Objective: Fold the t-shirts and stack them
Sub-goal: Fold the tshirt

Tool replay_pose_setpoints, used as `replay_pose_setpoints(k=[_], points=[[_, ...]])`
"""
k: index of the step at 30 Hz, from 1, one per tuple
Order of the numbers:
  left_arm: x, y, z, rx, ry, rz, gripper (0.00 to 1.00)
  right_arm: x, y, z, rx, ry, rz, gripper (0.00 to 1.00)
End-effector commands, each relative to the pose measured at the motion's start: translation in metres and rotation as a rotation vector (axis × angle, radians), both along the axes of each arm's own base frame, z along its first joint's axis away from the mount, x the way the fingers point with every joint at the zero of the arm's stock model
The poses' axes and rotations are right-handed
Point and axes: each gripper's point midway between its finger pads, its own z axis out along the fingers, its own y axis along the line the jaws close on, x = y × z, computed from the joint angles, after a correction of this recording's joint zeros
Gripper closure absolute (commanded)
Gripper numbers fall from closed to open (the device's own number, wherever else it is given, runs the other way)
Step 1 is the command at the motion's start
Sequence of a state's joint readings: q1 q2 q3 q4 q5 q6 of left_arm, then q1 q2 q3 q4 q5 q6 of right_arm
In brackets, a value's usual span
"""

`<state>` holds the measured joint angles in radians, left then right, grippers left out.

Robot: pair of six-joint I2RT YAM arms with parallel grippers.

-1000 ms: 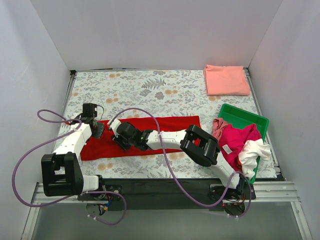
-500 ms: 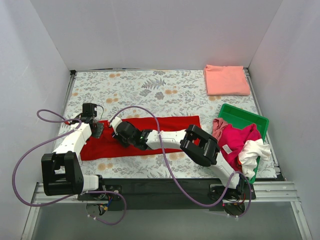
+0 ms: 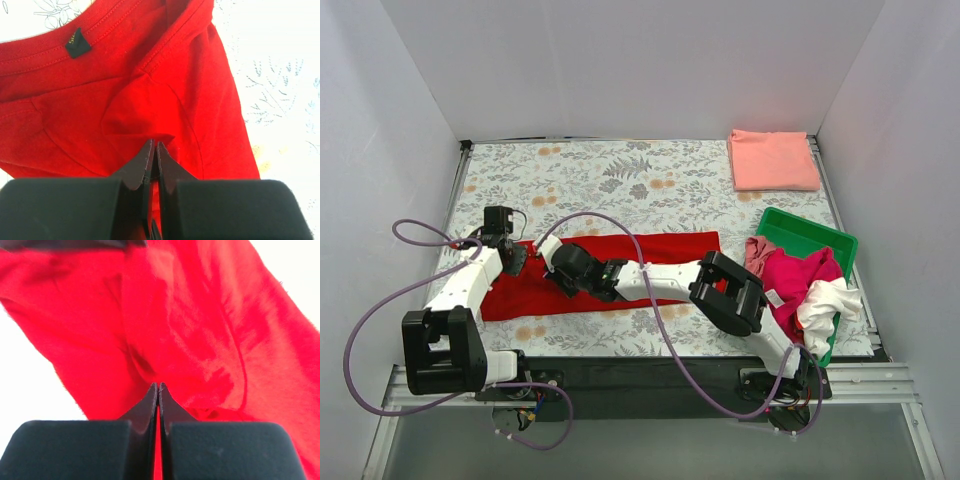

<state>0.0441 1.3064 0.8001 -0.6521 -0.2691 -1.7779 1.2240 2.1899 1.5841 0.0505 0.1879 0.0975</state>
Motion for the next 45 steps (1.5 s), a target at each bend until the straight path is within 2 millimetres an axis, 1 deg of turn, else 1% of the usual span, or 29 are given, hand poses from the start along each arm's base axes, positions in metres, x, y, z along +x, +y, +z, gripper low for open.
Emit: replay_pose_setpoints(k=[1,3,4,8,10,12,13,16,19,22,23,26,27,28,29,30,31,32,33,34,36,37,38,39,41,42,43,44,45], points=[[0.005,0.000,0.020,-0.008,-0.063,0.008,1.00,-0.002,0.002,0.061,0.104,-0.047,0.011,0.99],[0.003,-0.002,0.021,-0.020,-0.065,0.011,1.00,-0.004,-0.002,0.060,0.095,-0.043,0.016,0.99],[-0.001,-0.004,0.020,-0.031,-0.056,0.009,1.00,-0.006,-0.004,0.063,0.097,-0.043,0.018,0.99],[-0.013,-0.007,0.017,-0.050,-0.035,0.014,1.00,-0.007,-0.013,0.059,0.068,-0.045,0.014,0.99],[-0.021,-0.007,0.020,-0.051,-0.027,0.024,1.00,-0.007,-0.017,0.059,0.056,-0.053,0.018,0.99],[-0.030,-0.008,0.019,-0.053,-0.015,0.030,1.00,-0.004,-0.021,0.058,0.043,-0.065,0.007,0.99],[-0.033,-0.007,0.024,-0.051,-0.028,0.032,1.00,-0.004,-0.024,0.057,0.031,-0.071,0.004,0.99],[-0.046,-0.008,0.028,-0.050,-0.030,0.031,1.00,-0.002,-0.028,0.053,0.007,-0.081,0.000,0.99],[-0.057,-0.009,0.027,-0.050,-0.019,0.013,1.00,0.006,-0.036,0.052,-0.022,-0.120,-0.036,0.99],[-0.069,-0.012,0.019,-0.056,0.015,-0.005,1.00,0.006,-0.040,0.052,-0.030,-0.128,-0.031,0.99],[-0.074,-0.012,0.016,-0.054,0.032,-0.005,1.00,0.002,-0.045,0.048,-0.052,-0.114,-0.021,0.99],[-0.087,-0.015,0.011,-0.073,0.082,0.001,0.94,-0.005,-0.049,0.043,-0.057,-0.090,-0.001,0.99],[-0.089,-0.018,0.013,-0.085,0.078,-0.006,0.88,-0.008,-0.050,0.044,-0.051,-0.078,0.003,0.95],[-0.092,-0.020,0.014,-0.098,0.076,0.000,0.74,-0.010,-0.051,0.043,-0.051,-0.067,0.009,0.88],[-0.093,-0.020,0.015,-0.099,0.070,0.002,0.62,-0.016,-0.052,0.041,-0.047,-0.048,0.029,0.83],[-0.092,-0.021,0.021,-0.100,0.040,-0.003,0.44,-0.018,-0.052,0.043,-0.039,-0.038,0.037,0.77],[-0.091,-0.022,0.025,-0.108,0.022,-0.012,0.26,-0.021,-0.052,0.043,-0.034,-0.027,0.042,0.63],[-0.091,-0.023,0.030,-0.108,0.002,-0.014,0.20,-0.024,-0.054,0.041,-0.036,-0.016,0.049,0.59],[-0.092,-0.022,0.034,-0.102,-0.010,-0.015,0.16,-0.025,-0.055,0.043,-0.031,-0.009,0.044,0.54],[-0.089,-0.019,0.044,-0.081,-0.053,-0.030,0.14,-0.026,-0.057,0.044,-0.026,-0.001,0.037,0.43],[-0.088,-0.016,0.052,-0.061,-0.081,-0.021,0.14,-0.028,-0.061,0.049,-0.014,0.009,0.027,0.32],[-0.086,-0.015,0.058,-0.053,-0.105,-0.024,0.13,-0.028,-0.063,0.051,-0.010,0.011,0.020,0.22],[-0.083,-0.017,0.061,-0.062,-0.122,-0.033,0.12,-0.027,-0.064,0.054,-0.003,0.015,0.004,0.15],[-0.078,-0.017,0.064,-0.065,-0.141,-0.038,0.12,-0.027,-0.069,0.059,0.005,0.012,-0.007,0.02],[-0.070,-0.024,0.066,-0.090,-0.158,-0.071,0.11,-0.018,-0.079,0.062,0.007,0.021,-0.058,0.01],[-0.062,-0.026,0.069,-0.100,-0.185,-0.082,0.11,-0.014,-0.084,0.069,0.021,0.022,-0.077,0.02],[-0.057,-0.030,0.069,-0.115,-0.194,-0.098,0.11,-0.012,-0.093,0.065,0.011,0.034,-0.095,0.02],[-0.052,-0.033,0.063,-0.131,-0.180,-0.108,0.11,-0.001,-0.103,0.064,0.010,0.044,-0.129,0.02],[-0.044,-0.042,0.061,-0.175,-0.200,-0.139,0.10,0.004,-0.112,0.068,0.024,0.057,-0.153,0.02]])
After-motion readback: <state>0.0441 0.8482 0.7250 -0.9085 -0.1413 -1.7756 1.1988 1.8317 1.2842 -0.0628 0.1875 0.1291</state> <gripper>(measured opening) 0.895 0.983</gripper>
